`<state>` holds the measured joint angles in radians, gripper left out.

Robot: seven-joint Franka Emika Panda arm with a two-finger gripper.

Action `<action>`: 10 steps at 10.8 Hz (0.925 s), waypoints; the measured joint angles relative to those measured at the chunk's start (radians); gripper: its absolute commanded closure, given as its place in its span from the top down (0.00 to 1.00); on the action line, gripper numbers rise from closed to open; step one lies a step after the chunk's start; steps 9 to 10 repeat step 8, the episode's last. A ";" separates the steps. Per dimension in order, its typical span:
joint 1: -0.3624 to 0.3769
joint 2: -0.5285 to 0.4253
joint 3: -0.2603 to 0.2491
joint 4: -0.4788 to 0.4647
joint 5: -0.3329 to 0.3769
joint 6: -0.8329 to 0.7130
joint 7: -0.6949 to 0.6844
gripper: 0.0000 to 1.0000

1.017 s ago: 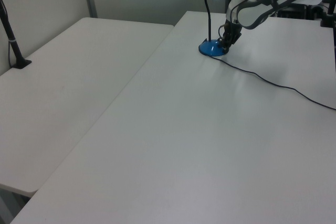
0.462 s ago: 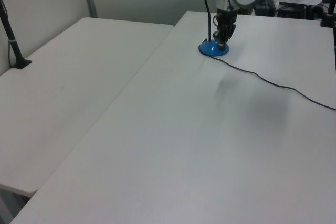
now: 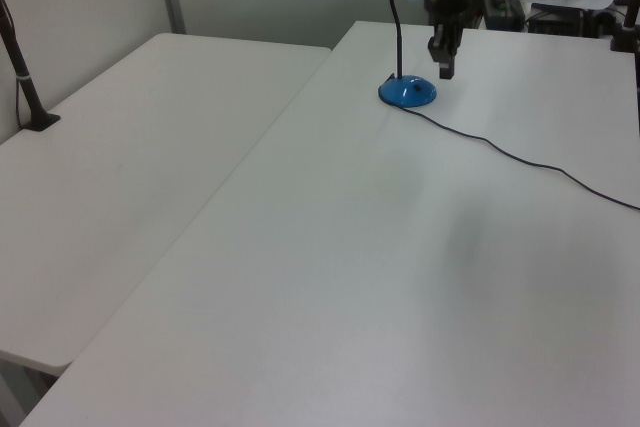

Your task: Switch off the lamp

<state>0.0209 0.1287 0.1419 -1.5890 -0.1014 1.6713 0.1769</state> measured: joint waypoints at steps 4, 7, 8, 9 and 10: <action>0.067 -0.041 -0.036 0.027 0.000 -0.082 -0.013 1.00; 0.073 -0.045 -0.045 0.025 -0.003 -0.096 -0.013 1.00; 0.070 -0.045 -0.050 0.026 -0.008 -0.096 -0.014 1.00; 0.070 -0.045 -0.050 0.026 -0.008 -0.096 -0.014 1.00; 0.070 -0.045 -0.050 0.026 -0.008 -0.096 -0.014 1.00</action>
